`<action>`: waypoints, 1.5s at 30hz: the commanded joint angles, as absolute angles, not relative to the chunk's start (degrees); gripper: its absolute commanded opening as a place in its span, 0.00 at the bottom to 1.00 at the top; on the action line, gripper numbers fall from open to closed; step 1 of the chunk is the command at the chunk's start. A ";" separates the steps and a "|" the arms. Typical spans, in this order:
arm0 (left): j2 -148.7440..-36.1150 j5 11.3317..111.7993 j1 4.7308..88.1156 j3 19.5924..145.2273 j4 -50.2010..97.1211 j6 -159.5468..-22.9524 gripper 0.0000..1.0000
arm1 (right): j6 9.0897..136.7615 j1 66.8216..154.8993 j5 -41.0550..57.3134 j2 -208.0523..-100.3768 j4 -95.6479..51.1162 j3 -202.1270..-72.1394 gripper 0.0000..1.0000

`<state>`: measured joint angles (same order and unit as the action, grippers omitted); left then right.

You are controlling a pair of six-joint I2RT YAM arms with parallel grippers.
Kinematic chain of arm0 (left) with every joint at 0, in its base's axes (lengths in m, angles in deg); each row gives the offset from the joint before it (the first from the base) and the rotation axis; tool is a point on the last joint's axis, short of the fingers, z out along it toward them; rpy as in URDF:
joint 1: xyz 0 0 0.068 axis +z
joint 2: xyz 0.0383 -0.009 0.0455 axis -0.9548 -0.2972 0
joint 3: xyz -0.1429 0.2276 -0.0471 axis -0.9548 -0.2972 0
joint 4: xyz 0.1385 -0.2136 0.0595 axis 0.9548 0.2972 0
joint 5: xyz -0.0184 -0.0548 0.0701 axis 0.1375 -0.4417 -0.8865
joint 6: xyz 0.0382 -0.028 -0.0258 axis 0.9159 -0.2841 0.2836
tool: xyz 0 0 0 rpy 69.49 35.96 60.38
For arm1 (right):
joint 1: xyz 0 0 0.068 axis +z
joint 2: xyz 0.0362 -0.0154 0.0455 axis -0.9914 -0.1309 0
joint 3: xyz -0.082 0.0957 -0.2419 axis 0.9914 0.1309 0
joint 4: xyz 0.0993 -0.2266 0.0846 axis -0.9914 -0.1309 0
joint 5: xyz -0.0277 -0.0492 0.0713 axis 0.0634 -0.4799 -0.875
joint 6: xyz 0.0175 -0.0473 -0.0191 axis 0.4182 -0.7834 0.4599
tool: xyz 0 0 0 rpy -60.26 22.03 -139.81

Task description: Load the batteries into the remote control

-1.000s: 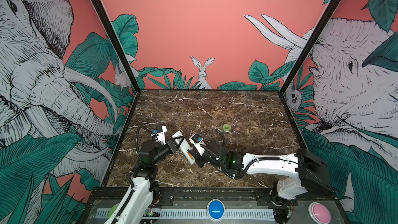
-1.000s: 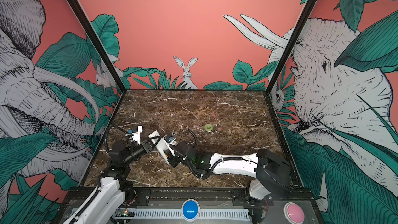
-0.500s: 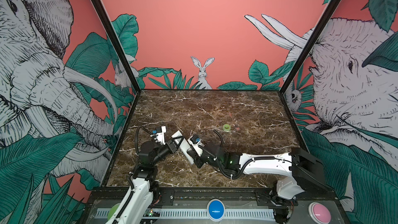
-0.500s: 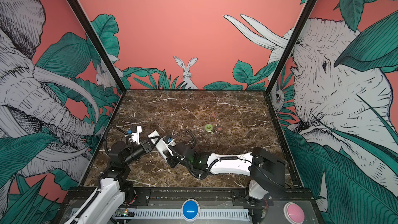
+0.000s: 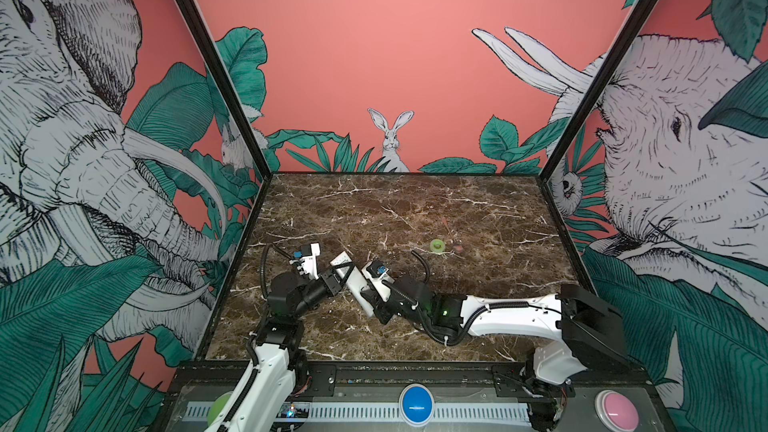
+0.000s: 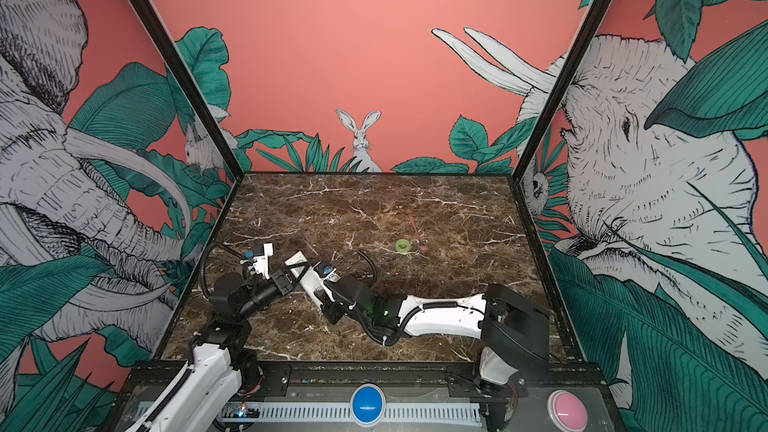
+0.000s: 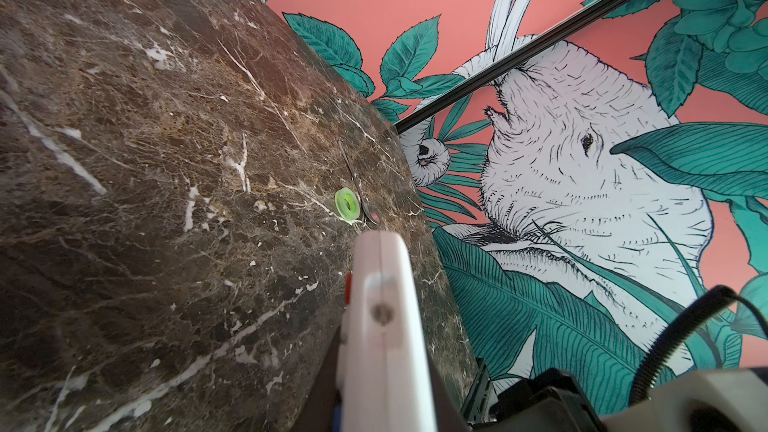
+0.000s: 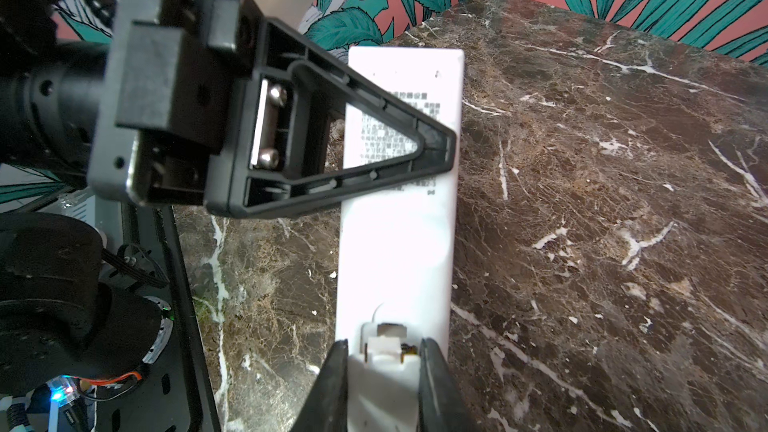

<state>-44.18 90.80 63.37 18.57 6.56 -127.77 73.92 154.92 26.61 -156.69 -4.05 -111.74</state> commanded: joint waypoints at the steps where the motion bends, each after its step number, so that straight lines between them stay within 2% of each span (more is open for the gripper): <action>1: -43.27 91.14 63.06 18.31 3.97 -128.94 0.00 | 74.40 155.34 27.32 -157.38 -1.85 -111.67 0.00; 28: -43.26 91.44 63.20 18.14 2.59 -130.08 0.00 | 74.92 155.54 27.10 -159.67 0.16 -109.49 0.00; 41: -43.16 91.50 63.14 18.19 2.99 -129.66 0.00 | 73.90 155.82 27.41 -156.84 -0.39 -109.49 0.37; 45: -43.10 91.66 63.13 18.15 3.40 -129.36 0.00 | 73.03 155.79 27.50 -155.10 -1.34 -109.80 0.45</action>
<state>-43.89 90.72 63.37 18.00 6.29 -128.84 73.79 155.36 26.98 -157.55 -1.71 -110.34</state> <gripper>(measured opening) 0.198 0.448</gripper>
